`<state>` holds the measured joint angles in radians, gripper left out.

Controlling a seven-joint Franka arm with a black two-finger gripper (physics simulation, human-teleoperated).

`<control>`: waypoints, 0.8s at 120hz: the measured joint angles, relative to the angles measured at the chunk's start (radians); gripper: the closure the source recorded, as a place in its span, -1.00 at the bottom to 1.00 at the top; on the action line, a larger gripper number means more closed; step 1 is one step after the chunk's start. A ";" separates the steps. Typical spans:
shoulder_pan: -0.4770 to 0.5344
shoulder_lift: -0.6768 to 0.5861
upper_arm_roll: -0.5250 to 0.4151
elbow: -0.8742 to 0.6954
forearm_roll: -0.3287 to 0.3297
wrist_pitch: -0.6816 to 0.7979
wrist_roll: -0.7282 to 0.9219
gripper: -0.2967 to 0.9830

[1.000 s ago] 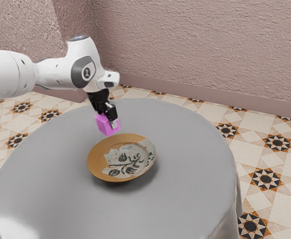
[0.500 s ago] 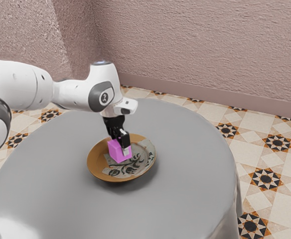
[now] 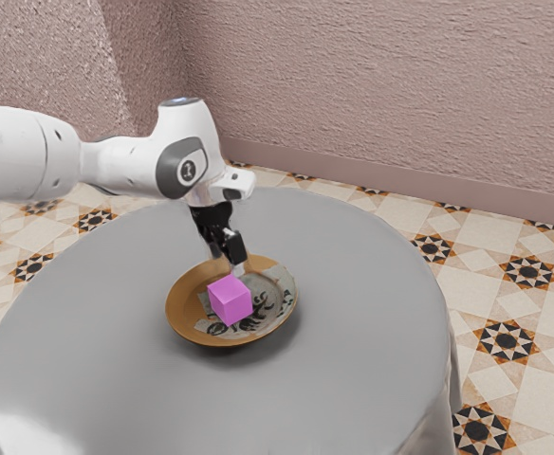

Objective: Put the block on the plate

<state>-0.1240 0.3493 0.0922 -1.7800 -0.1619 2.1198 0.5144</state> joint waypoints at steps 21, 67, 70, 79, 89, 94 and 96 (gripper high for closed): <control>0.001 -0.081 0.000 0.074 0.047 -0.109 -0.022 -0.51; 0.001 -0.280 0.000 0.114 0.113 -0.285 -0.072 -0.53; 0.001 -0.290 0.000 0.114 0.118 -0.289 -0.075 -0.53; 0.002 -0.310 0.000 0.115 0.128 -0.301 -0.083 -0.53; 0.003 -0.318 0.000 0.115 0.134 -0.310 -0.091 -0.53; 0.004 -0.318 0.000 0.115 0.135 -0.313 -0.095 -0.53; 0.004 -0.318 0.000 0.115 0.135 -0.314 -0.097 -0.53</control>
<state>-0.1202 0.0310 0.0925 -1.6652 -0.0266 1.8060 0.4177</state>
